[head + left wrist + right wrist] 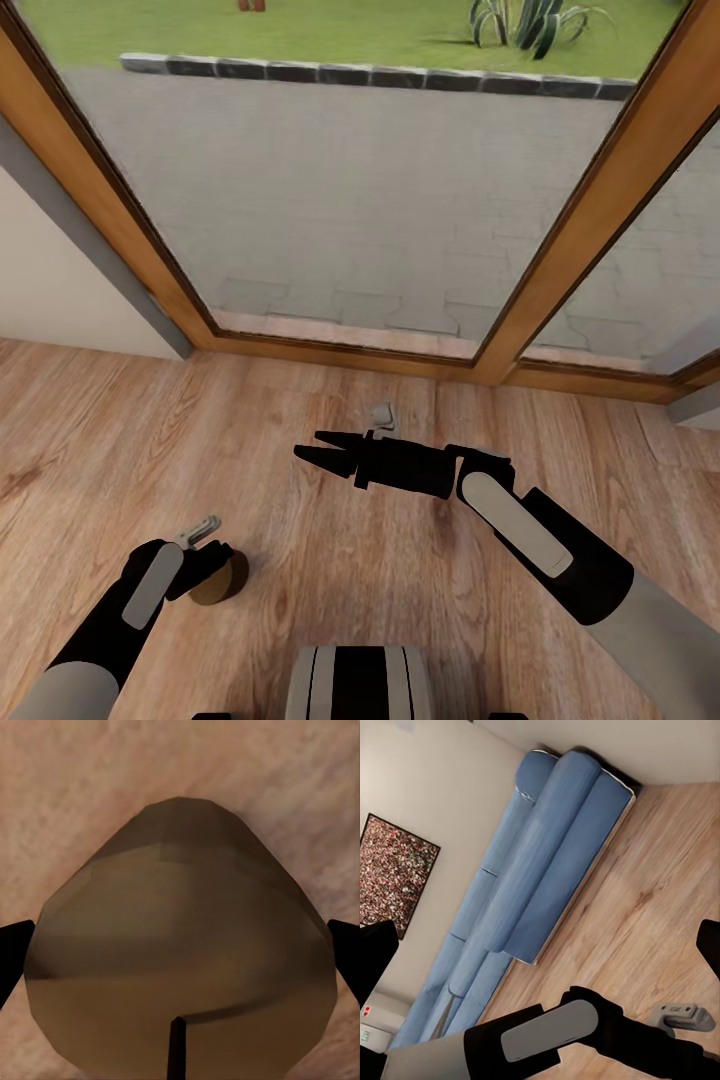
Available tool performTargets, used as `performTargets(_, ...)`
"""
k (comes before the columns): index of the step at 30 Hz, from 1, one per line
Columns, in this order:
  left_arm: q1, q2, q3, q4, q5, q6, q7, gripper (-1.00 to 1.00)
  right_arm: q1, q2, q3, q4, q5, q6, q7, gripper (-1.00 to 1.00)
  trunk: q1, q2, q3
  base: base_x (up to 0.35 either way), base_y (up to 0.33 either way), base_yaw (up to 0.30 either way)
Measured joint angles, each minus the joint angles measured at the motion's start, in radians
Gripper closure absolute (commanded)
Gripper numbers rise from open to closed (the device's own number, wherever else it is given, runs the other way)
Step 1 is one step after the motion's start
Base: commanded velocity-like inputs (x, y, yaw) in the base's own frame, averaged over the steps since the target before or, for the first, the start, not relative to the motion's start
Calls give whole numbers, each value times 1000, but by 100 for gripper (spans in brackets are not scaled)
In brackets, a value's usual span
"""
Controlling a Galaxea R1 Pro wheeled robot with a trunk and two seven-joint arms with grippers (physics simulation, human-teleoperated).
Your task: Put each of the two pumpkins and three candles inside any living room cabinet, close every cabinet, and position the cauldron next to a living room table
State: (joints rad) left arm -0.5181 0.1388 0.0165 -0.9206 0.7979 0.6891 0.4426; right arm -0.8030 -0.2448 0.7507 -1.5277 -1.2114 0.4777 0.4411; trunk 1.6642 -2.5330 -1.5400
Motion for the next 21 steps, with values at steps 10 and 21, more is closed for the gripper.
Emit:
performTargets(10, 0, 1, 0, 0, -1, 0, 0, 100, 0, 0, 0, 0, 0, 0, 0, -100, 0, 0, 0, 0, 0, 0)
performTargets(21, 1, 2, 2, 0, 1, 0, -2, 100, 0, 0, 0, 0, 0, 0, 0, -100, -3, 1, 23, 0, 0, 0)
